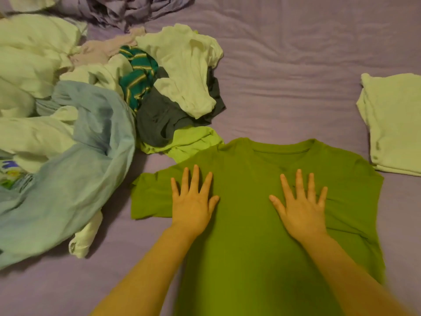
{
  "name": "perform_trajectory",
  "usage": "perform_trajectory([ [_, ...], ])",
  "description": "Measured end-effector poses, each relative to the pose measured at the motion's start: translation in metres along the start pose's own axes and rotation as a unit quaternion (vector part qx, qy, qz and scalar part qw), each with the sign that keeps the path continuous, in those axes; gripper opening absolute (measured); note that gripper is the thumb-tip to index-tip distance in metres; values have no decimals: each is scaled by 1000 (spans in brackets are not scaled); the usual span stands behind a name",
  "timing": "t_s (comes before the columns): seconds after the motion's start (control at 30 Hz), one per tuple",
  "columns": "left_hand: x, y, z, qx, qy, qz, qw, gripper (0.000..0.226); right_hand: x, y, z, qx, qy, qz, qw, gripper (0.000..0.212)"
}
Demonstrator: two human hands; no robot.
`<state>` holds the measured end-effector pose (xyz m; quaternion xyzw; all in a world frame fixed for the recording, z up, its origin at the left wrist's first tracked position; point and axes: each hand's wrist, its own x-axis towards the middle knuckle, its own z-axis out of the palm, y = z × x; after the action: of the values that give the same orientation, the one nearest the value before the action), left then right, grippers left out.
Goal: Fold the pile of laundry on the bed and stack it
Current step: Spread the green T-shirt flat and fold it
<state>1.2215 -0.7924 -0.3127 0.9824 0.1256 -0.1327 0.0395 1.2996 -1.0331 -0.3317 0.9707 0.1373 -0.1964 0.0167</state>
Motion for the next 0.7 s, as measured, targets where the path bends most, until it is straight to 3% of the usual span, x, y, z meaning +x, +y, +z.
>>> perform_trajectory([
  [0.23, 9, -84, -10, -13, -9, -58, 998, 60, -3, -131, -23, 7, 40, -152, 988, 70],
  [0.4, 18, -125, -11, -24, -17, -68, 997, 59, 10, -182, 1, -45, 8, -203, 978, 65],
  [0.57, 17, -132, -28, -3, -12, -48, 999, 25, 15, -182, 5, -79, -19, -190, 978, 67],
  [0.63, 15, -121, -45, -93, -22, -61, 994, 25, 14, -183, -11, -4, -30, -190, 981, 66],
  [0.67, 14, -113, -56, -188, -33, -91, 977, 26, 11, -185, -21, 73, -26, -186, 980, 64],
  [0.7, 14, -105, -67, -311, -53, -130, 940, 26, 7, -187, -32, 180, -22, -173, 968, 59],
])
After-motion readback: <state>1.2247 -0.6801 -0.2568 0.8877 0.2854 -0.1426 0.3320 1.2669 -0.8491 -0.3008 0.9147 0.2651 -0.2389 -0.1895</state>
